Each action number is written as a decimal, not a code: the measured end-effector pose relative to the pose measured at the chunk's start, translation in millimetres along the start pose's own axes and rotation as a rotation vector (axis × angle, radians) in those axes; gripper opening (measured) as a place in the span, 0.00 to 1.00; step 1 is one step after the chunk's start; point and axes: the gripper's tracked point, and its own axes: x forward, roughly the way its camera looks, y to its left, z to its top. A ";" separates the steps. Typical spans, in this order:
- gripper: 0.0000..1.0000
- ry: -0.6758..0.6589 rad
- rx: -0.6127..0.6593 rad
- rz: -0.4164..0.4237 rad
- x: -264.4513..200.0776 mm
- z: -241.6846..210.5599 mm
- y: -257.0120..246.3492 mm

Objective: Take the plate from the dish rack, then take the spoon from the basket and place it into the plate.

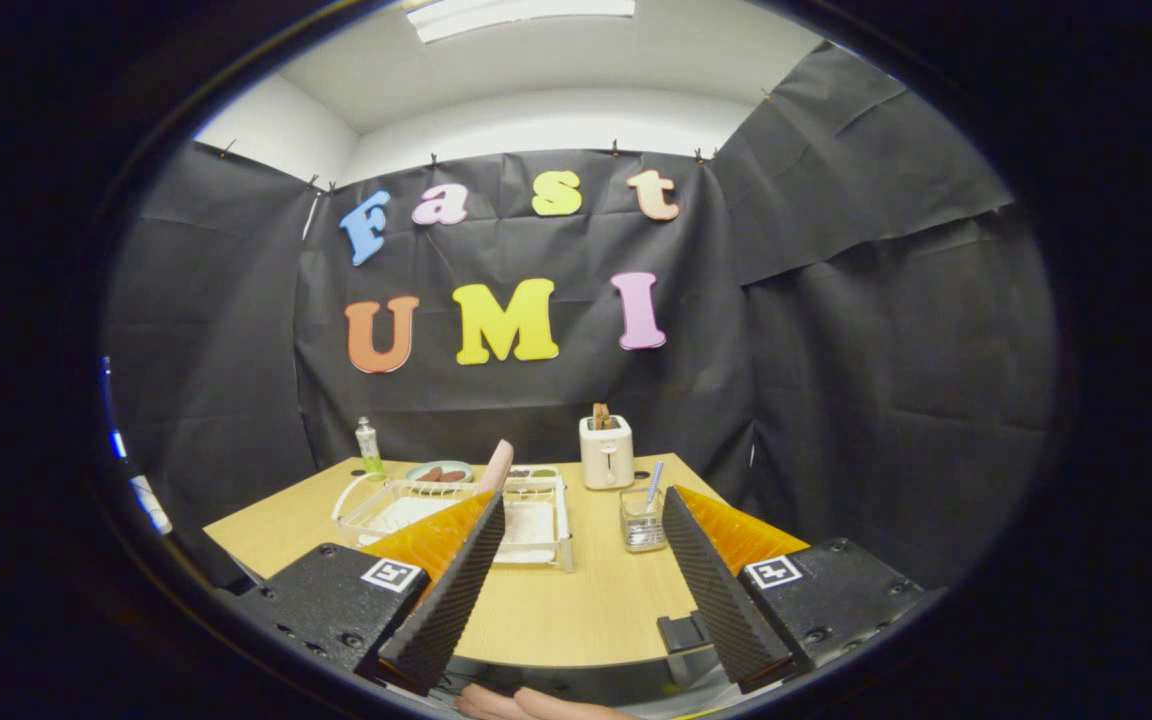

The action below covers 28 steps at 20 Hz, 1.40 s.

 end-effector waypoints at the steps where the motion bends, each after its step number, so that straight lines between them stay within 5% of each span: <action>1: 1.00 0.006 0.001 0.013 4.2 -0.4 2.8; 6: 1.00 0.096 0.030 0.027 39.7 -3.2 16.0; 13: 1.00 0.311 0.032 0.053 140.2 16.7 55.6; 19: 1.00 0.496 -0.003 -0.016 238.3 20.8 63.9; 25: 1.00 0.623 -0.021 0.018 288.8 33.0 91.2; 28: 0.90 0.697 -0.077 0.023 310.4 26.1 107.8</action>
